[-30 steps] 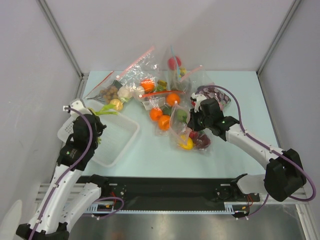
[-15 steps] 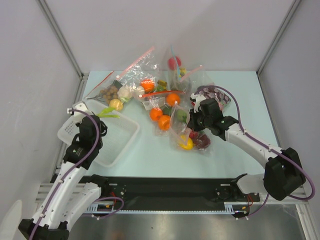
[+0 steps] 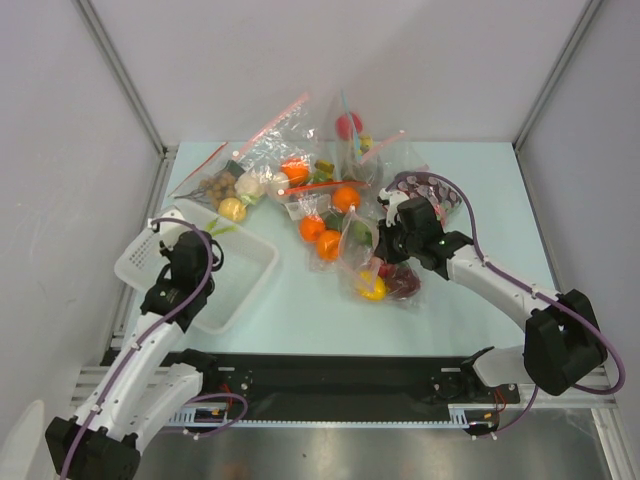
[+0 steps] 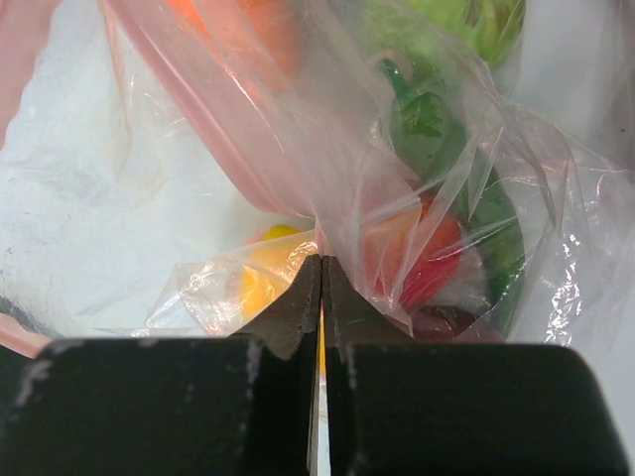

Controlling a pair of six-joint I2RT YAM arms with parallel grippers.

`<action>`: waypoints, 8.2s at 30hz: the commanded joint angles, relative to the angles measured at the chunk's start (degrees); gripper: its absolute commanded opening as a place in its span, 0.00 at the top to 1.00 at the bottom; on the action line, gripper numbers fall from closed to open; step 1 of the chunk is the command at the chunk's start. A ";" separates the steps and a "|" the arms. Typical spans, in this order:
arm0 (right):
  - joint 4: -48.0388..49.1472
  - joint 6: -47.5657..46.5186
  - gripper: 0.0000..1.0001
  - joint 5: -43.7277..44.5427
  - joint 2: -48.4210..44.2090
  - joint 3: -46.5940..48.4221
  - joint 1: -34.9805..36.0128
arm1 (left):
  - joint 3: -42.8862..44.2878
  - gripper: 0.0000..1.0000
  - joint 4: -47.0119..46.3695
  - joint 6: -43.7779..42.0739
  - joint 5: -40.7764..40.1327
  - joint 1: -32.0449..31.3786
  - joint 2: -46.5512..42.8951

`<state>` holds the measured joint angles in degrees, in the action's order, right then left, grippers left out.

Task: Open the zip-top bag and remove the fake food

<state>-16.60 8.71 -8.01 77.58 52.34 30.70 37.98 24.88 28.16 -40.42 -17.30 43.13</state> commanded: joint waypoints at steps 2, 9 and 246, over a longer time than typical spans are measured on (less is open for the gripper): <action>0.17 -1.24 1.00 0.80 -0.33 1.45 -0.46 | -1.15 0.48 -5.19 -0.21 -0.71 1.30 0.02; -1.06 -1.50 1.00 1.59 -0.50 2.07 -0.73 | -0.45 0.10 -6.95 -2.06 1.05 1.30 1.60; -6.08 -1.15 1.00 11.97 -13.51 0.31 5.95 | 36.04 0.71 -2.82 -26.76 64.95 -27.70 36.94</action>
<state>-22.39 8.97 1.98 63.26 52.40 37.82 74.72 23.99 -0.08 20.27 -45.82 84.64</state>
